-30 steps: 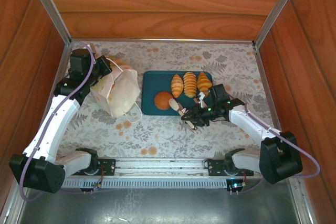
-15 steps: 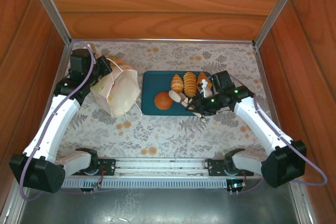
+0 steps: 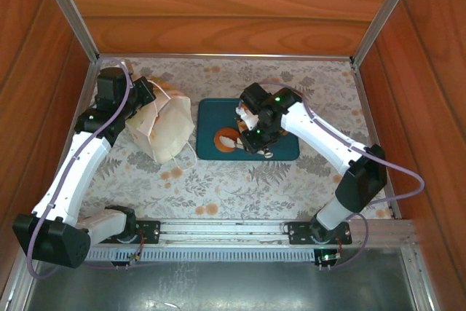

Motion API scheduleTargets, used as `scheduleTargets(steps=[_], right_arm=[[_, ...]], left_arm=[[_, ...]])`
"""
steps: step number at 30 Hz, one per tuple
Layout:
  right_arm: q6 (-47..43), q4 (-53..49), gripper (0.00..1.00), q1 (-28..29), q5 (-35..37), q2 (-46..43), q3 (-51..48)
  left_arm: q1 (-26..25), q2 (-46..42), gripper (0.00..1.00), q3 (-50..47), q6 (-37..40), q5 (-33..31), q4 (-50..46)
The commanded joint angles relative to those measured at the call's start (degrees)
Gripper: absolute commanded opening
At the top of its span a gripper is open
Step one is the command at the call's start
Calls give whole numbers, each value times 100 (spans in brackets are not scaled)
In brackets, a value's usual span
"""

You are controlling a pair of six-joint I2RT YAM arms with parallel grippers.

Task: Take the fake bread out of the paper bag

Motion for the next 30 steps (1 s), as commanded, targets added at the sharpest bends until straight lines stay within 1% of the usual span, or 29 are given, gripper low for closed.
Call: scheduleTargets(steps=[1, 3, 10, 13, 17, 23, 30], right_arm=[[-303, -295, 50, 115, 344, 107, 350], [-292, -328, 50, 144, 428, 327, 512], [-281, -429, 51, 162, 267, 893, 868], [-204, -514, 48, 177, 337, 1047, 968], [-211, -334, 45, 204, 106, 906, 819], [-107, -567, 37, 204, 139, 906, 847], [145, -587, 33, 213, 34, 623, 778]], left_arm=[[-43, -124, 0, -77, 56, 16, 125], [-42, -133, 0, -90, 51, 5, 133], [-42, -154, 0, -120, 52, 14, 148], [-43, -166, 0, -139, 60, 19, 152], [-43, -220, 0, -173, 69, -28, 152], [-34, -250, 0, -200, 61, -50, 160], [-29, -268, 0, -202, 69, -42, 161]])
